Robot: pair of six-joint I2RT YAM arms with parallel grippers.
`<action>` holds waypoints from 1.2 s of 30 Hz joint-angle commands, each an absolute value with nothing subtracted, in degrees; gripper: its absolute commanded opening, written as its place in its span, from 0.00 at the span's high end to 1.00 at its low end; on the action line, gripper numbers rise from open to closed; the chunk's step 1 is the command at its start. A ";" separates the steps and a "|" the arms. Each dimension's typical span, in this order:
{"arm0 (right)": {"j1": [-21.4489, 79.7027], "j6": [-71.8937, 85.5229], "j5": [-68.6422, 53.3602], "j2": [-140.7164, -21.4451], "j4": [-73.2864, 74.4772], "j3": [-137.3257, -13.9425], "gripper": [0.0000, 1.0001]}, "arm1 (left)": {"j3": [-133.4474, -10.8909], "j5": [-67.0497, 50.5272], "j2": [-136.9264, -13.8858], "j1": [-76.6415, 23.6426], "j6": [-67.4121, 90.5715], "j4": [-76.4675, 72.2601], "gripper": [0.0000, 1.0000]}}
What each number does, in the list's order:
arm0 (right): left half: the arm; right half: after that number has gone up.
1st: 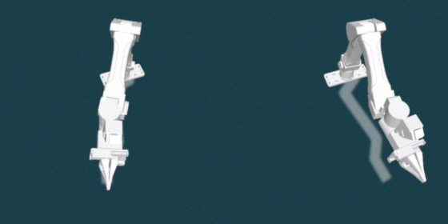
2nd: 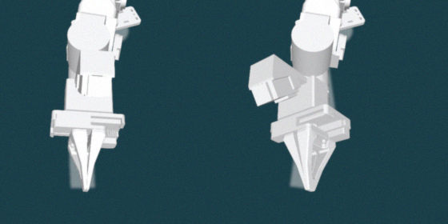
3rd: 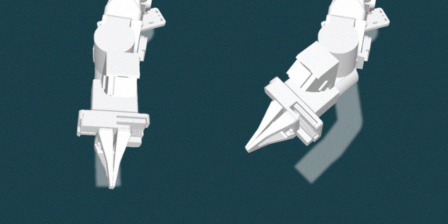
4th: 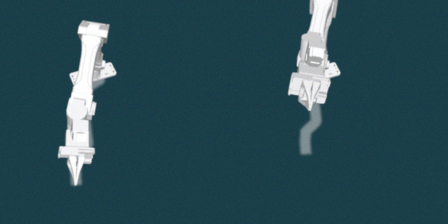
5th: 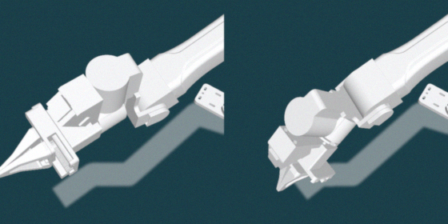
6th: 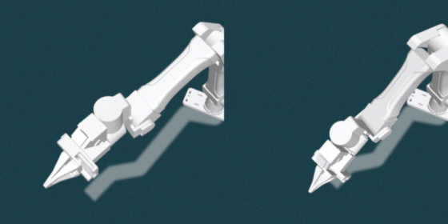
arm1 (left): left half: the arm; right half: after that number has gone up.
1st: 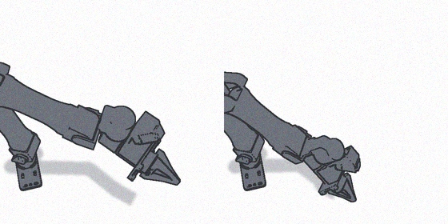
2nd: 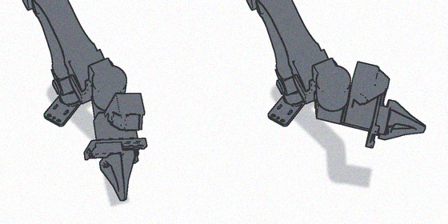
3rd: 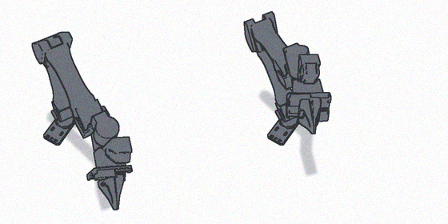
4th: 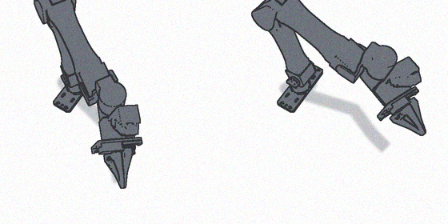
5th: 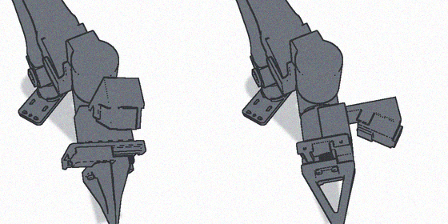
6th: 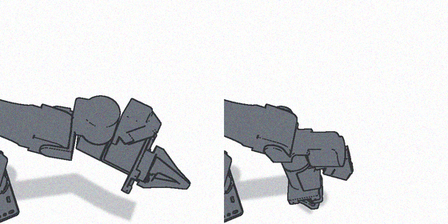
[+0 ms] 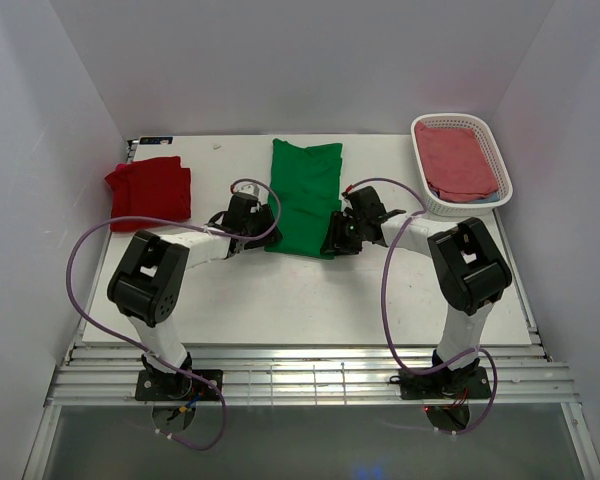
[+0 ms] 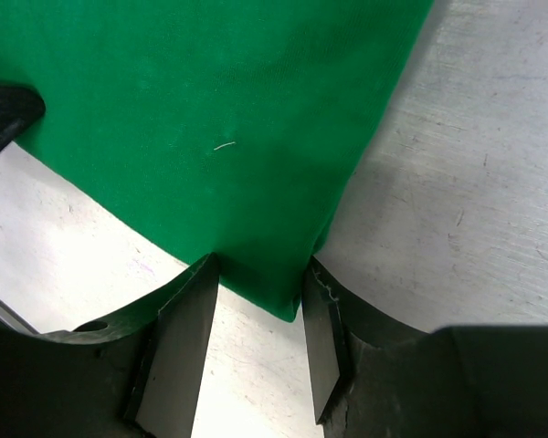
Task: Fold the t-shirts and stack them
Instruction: Fold the tshirt
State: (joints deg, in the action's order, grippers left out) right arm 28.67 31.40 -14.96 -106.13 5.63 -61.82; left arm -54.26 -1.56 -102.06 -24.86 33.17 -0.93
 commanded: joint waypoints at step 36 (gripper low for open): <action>48.59 36.29 5.53 -69.01 20.37 -38.24 0.92 | -29.62 3.60 -66.38 -40.69 42.27 18.54 1.00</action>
State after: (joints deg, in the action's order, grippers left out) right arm 46.22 33.21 -0.40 -73.45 12.67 -40.12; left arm -30.81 0.71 -71.72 -39.31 39.86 11.22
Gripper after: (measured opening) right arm 0.078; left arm 0.171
